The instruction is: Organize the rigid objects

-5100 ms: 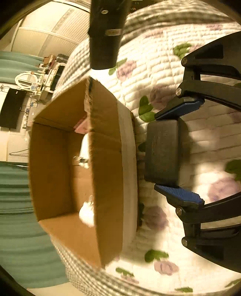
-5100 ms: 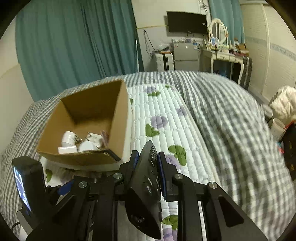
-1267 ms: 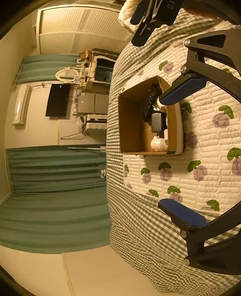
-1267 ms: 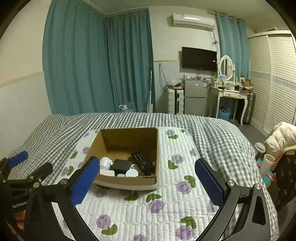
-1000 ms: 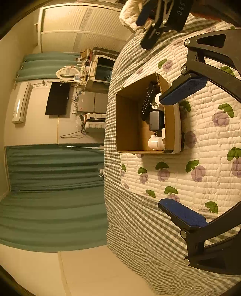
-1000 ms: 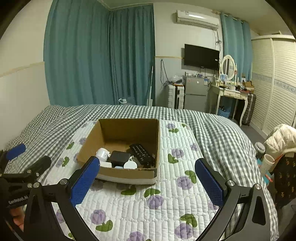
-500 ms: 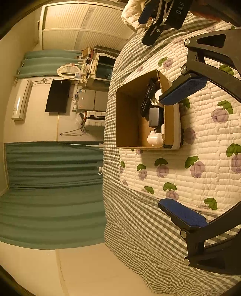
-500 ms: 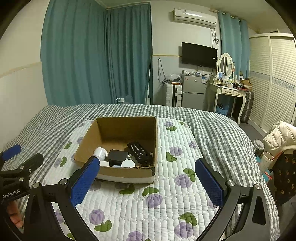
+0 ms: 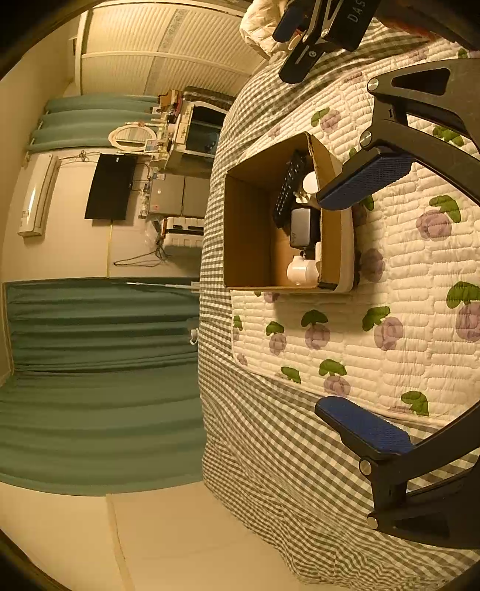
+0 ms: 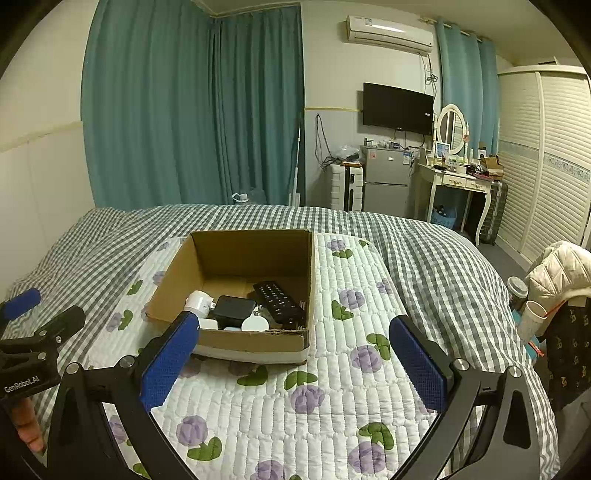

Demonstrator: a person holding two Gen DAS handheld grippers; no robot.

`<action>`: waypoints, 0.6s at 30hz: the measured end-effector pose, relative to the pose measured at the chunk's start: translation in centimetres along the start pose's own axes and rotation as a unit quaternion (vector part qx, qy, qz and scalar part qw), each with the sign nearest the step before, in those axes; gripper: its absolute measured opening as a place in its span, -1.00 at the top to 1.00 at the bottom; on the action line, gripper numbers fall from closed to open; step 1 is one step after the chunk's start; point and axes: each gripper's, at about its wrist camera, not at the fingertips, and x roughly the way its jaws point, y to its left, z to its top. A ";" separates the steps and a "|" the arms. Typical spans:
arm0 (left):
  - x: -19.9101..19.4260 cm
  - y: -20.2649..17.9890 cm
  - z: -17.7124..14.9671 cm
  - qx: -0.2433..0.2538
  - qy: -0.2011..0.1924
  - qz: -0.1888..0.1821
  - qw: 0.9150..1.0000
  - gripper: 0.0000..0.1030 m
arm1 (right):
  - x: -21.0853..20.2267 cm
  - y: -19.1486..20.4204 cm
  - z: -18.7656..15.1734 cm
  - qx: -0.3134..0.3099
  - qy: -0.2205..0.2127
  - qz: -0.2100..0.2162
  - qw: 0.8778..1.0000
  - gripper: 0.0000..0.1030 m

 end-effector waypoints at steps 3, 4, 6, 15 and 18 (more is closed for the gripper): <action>0.0 0.1 -0.1 0.000 -0.001 0.002 1.000 -0.99 | 0.1 0.0 0.0 -0.001 0.001 -0.001 1.000 -1.00; 0.0 0.1 -0.1 0.001 -0.001 0.002 1.000 -0.99 | 0.1 0.0 0.0 0.000 0.002 0.000 1.000 -1.00; -0.1 0.0 -0.1 0.004 -0.002 0.004 1.000 -0.99 | 0.2 0.1 0.0 0.000 0.003 0.000 1.000 -1.00; 0.0 -0.2 -0.3 0.012 -0.002 0.009 1.000 -0.99 | 0.5 0.2 -0.2 -0.002 0.007 0.002 1.000 -1.00; 0.1 -0.2 -0.4 0.012 -0.001 0.005 1.000 -1.00 | 0.6 0.3 -0.4 -0.001 0.011 0.005 1.000 -1.00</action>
